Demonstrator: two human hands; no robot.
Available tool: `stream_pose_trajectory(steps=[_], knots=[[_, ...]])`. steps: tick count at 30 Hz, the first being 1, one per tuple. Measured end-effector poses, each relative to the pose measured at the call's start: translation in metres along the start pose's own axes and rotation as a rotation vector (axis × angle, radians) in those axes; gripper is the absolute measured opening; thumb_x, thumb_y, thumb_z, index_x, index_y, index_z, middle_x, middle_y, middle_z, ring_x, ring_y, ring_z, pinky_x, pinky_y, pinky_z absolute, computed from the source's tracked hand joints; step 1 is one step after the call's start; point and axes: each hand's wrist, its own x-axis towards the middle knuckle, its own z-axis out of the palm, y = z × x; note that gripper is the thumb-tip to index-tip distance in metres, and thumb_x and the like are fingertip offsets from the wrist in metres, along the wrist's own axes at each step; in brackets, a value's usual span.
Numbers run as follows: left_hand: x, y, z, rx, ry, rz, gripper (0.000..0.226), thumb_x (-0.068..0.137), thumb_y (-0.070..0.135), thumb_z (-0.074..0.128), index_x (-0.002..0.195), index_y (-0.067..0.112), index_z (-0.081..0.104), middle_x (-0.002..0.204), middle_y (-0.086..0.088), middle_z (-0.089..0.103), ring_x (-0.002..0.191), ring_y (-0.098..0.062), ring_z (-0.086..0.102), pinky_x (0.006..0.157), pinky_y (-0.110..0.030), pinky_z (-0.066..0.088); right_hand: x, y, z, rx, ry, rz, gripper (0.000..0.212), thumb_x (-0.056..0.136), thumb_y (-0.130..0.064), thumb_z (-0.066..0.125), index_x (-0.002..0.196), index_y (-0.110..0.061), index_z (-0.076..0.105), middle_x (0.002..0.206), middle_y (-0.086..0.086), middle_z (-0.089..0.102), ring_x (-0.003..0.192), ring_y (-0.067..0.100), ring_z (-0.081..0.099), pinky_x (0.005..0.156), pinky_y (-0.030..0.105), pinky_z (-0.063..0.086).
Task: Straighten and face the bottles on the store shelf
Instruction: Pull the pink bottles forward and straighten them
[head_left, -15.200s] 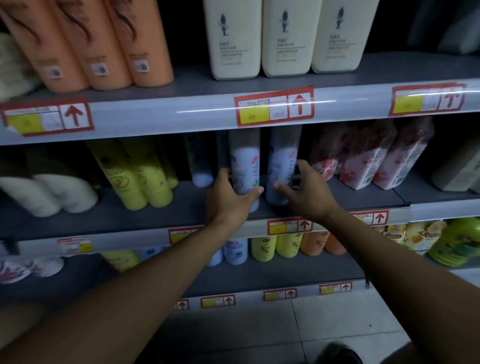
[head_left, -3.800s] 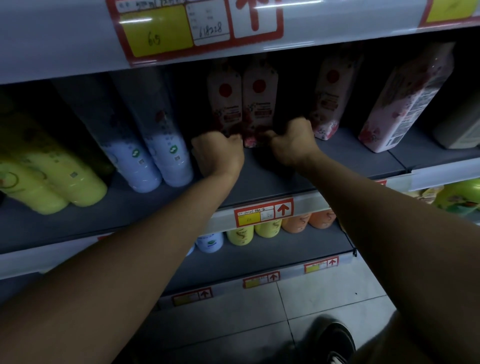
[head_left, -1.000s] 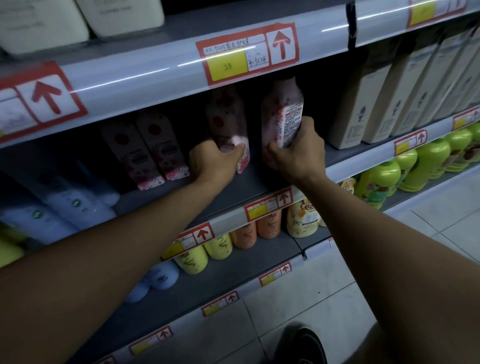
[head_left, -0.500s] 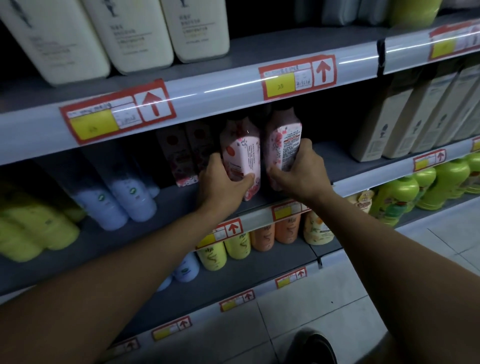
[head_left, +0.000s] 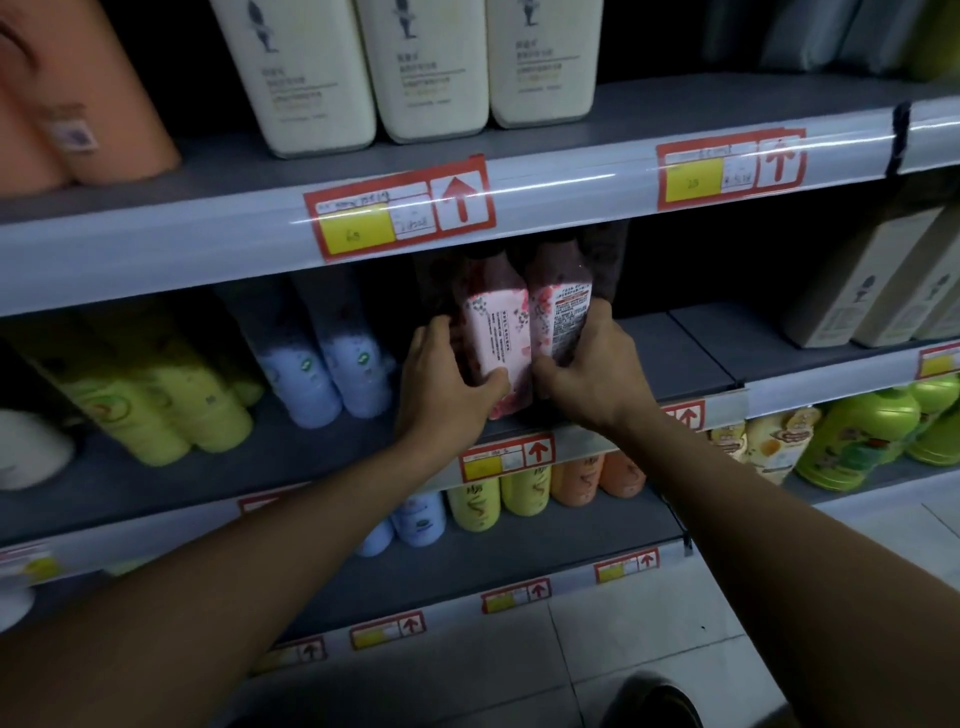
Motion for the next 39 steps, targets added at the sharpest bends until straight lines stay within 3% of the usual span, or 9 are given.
stream_pose_trajectory(steps=[3,8,11,19,25,39], knots=[[-0.001,-0.003,-0.004,0.014,0.028,0.010,0.062,0.066,0.047,0.069,0.120,0.025,0.046,0.118,0.001,0.053,0.110,-0.019,0.063,0.085,-0.044,0.059,0.000,-0.006,0.010,0.005,-0.005,-0.020,0.052,0.075,-0.047,0.068,0.111,-0.021,0.041,0.109,0.003,0.062,0.100,0.026,0.063,0.085,0.044,0.055],[0.003,-0.006,-0.007,0.094,0.058,-0.010,0.036,0.081,0.020,0.073,0.106,0.012,0.050,0.112,-0.007,0.053,0.106,-0.027,0.059,0.086,-0.047,0.055,0.001,-0.010,0.023,0.008,0.018,-0.040,0.049,0.079,-0.051,0.069,0.107,-0.021,0.043,0.103,0.001,0.060,0.091,0.022,0.062,0.081,0.046,0.055],[0.007,-0.007,-0.008,0.132,0.058,-0.029,0.027,0.086,0.013,0.069,0.106,0.008,0.051,0.113,-0.009,0.055,0.108,-0.028,0.055,0.089,-0.037,0.048,0.002,-0.012,0.031,-0.004,0.041,-0.057,0.045,0.081,-0.047,0.070,0.103,-0.019,0.043,0.100,0.002,0.058,0.089,0.024,0.061,0.079,0.047,0.055],[0.014,-0.001,-0.007,0.208,0.057,-0.136,0.025,0.093,0.007,0.058,0.117,0.006,0.051,0.124,-0.014,0.049,0.114,-0.031,0.050,0.086,-0.030,0.036,0.005,-0.017,0.045,-0.019,0.074,-0.066,0.048,0.086,-0.046,0.070,0.107,-0.013,0.043,0.114,0.011,0.057,0.104,0.034,0.058,0.084,0.050,0.052],[0.017,0.001,-0.006,0.213,0.067,-0.161,0.026,0.090,0.003,0.058,0.115,0.001,0.051,0.125,-0.019,0.051,0.117,-0.035,0.050,0.093,-0.038,0.039,0.006,-0.020,0.051,-0.030,0.103,-0.065,0.049,0.086,-0.045,0.071,0.108,-0.012,0.042,0.114,0.013,0.057,0.106,0.037,0.058,0.085,0.050,0.051],[0.010,-0.001,-0.006,0.148,0.131,-0.117,0.020,0.092,0.000,0.055,0.111,0.003,0.048,0.119,-0.016,0.059,0.111,-0.032,0.056,0.076,-0.026,0.033,0.005,-0.019,0.049,-0.070,0.083,-0.086,0.046,0.089,-0.041,0.069,0.110,-0.011,0.041,0.116,0.012,0.054,0.108,0.036,0.057,0.087,0.046,0.049]])
